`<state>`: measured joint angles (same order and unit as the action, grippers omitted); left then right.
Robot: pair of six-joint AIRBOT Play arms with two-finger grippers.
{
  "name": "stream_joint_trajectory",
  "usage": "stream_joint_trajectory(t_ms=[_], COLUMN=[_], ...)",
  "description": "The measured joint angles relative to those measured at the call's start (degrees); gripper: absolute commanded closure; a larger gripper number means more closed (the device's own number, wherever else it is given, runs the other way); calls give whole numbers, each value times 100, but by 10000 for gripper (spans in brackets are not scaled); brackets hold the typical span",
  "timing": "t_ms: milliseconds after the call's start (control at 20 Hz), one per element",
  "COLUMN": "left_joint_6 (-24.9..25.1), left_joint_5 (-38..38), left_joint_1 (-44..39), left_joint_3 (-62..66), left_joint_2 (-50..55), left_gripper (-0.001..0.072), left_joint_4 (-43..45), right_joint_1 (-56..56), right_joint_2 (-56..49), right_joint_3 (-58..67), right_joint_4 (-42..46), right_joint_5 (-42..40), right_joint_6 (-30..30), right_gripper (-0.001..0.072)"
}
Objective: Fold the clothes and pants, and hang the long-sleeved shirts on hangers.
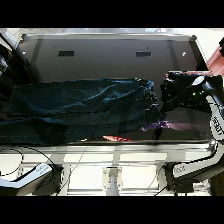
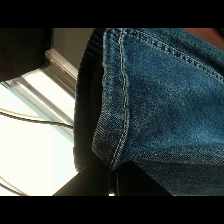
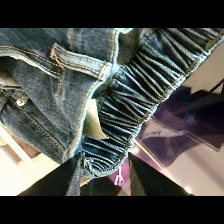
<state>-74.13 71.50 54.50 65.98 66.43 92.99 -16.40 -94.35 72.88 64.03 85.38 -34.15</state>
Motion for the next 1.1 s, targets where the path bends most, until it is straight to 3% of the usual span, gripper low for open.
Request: stream_joint_trajectory(t_ms=[1000, 1100], left_joint_6=[59, 76], left_joint_5=[15, 15], left_joint_1=[0, 0], left_joint_3=[0, 0], left_joint_2=[0, 0], left_gripper=[683, 684], left_joint_4=[17, 57], right_joint_1=[435, 437], right_joint_2=[-278, -302], right_joint_3=[79, -107], right_joint_4=[92, 243], right_joint_5=[168, 236], right_joint_6=[-26, -66], right_gripper=[408, 515])
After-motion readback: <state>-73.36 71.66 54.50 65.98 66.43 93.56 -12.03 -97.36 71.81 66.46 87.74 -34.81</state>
